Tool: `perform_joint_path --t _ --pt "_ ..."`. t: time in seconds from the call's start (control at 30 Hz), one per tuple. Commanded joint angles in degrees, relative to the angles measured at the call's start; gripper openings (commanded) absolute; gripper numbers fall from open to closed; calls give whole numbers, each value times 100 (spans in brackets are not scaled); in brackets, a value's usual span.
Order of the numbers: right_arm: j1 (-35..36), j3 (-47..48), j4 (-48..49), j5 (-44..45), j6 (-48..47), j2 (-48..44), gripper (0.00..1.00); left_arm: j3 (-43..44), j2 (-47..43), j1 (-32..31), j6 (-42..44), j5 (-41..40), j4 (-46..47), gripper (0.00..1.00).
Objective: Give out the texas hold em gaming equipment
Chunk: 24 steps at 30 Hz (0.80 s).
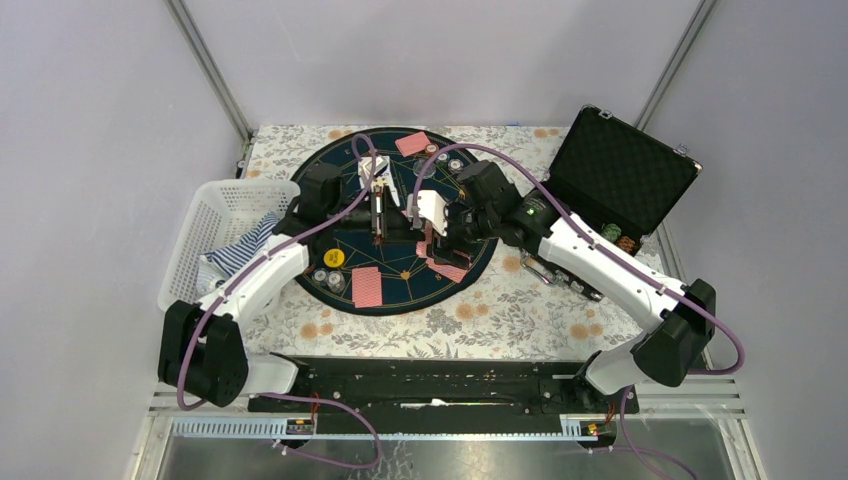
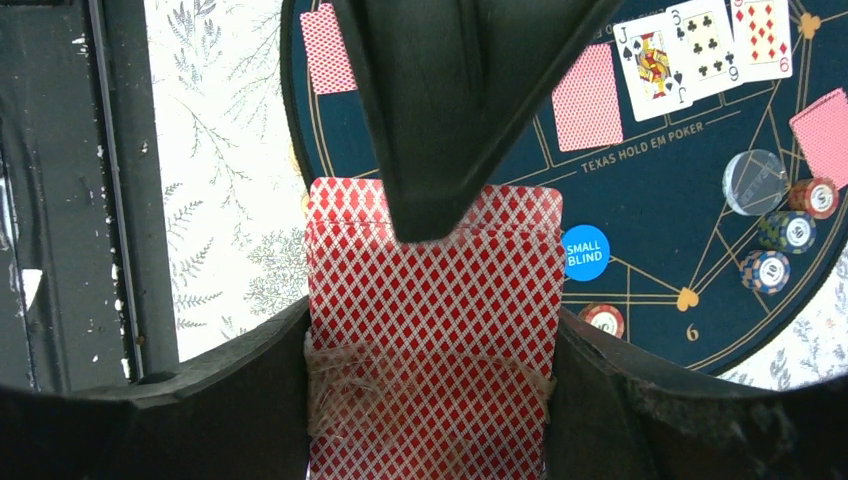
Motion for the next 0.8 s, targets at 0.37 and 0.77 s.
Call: perform_joint_path --t 0.37,0.77 --pt "-23 30 -32 -144 178 -356 0 -109 -174 224 287 -12 -94 21" --pt "-26 -88 -51 -134 178 -394 0 -259 -615 416 35 191 584 24"
